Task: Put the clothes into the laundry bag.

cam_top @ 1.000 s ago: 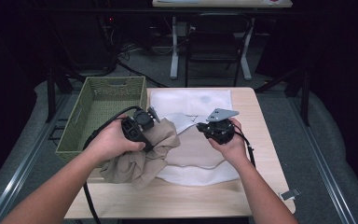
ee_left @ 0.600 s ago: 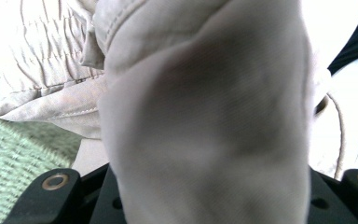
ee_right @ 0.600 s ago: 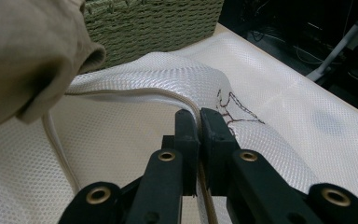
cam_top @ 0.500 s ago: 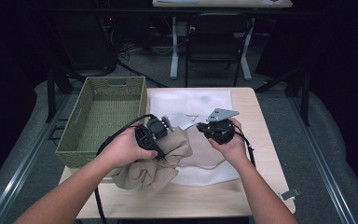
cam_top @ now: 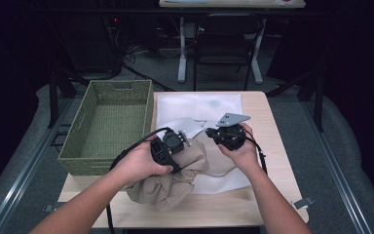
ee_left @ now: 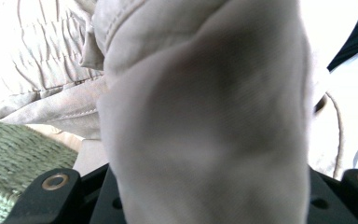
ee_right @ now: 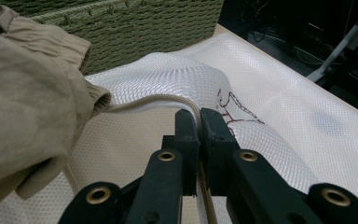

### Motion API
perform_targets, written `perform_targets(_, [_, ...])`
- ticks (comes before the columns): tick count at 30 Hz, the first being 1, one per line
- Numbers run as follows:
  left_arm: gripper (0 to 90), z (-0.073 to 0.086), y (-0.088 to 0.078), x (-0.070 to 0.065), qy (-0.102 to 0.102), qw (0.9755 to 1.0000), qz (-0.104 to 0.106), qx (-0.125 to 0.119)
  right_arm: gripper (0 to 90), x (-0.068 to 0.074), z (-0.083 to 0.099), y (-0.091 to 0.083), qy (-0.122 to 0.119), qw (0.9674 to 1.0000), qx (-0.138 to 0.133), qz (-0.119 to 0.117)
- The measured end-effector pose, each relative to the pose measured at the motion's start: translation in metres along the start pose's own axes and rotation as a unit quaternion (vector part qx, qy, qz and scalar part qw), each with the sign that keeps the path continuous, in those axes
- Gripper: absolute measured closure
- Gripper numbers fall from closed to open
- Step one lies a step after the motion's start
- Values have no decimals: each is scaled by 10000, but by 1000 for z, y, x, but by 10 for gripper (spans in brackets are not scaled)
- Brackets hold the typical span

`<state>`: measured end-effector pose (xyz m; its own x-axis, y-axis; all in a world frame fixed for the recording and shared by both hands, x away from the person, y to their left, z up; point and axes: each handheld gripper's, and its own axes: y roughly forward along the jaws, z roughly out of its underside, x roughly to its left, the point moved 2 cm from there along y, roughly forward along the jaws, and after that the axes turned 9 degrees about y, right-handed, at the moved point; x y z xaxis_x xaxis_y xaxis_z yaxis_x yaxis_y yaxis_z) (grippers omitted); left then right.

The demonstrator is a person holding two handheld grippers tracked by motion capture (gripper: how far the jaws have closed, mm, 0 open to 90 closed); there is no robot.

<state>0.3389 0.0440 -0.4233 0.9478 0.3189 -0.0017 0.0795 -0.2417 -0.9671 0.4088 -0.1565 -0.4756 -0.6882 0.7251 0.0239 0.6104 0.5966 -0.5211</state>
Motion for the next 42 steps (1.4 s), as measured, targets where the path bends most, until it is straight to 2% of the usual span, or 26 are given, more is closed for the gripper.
perform_targets(9, [685,-8,0,-16,305,9995,53,61,862,1,0,0,3,10000,-2,-12])
perform_targets(14, [685,-14,6,-20,393,9992,85,59,862,1,0,-1,6,10000,-8,-7])
perform_targets(29, [685,-23,32,-17,336,9991,240,82,862,1,-1,-1,0,10000,-24,-8])
perform_targets(42, [684,-36,54,-9,210,9995,230,54,862,1,-1,-1,-12,10000,-13,-9])
